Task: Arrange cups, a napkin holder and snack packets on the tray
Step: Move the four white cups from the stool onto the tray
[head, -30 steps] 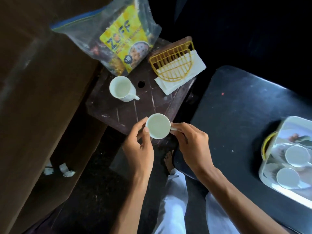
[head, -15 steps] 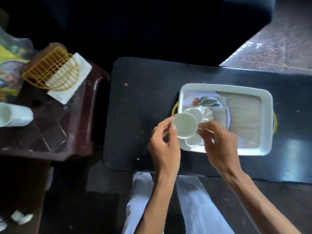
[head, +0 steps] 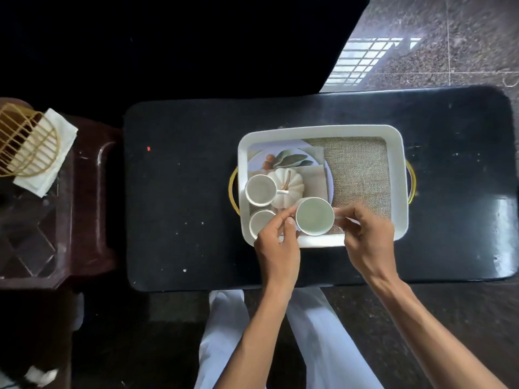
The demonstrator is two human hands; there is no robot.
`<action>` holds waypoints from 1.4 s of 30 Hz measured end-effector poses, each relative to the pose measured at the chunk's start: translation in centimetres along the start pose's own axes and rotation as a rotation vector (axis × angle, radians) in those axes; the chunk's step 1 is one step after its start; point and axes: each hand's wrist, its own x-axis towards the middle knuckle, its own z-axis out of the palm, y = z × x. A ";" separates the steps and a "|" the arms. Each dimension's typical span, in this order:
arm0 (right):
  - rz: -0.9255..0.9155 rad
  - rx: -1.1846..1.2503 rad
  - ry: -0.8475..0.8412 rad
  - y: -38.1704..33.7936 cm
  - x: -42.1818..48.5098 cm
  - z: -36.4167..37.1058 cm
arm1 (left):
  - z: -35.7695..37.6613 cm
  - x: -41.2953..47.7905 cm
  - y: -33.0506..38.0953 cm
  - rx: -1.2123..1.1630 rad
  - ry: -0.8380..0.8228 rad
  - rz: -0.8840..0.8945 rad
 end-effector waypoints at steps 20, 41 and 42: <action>0.046 -0.063 -0.060 3.2 -0.7 1.7 | -1.0 1.0 -1.4 -0.045 0.037 -0.054; -0.325 -0.617 -0.255 -7.3 -1.9 4.8 | -15.9 1.9 3.2 -0.284 0.189 0.061; -0.348 -0.631 -0.290 -8.8 -2.1 6.4 | -17.7 2.0 3.5 -0.283 0.222 0.076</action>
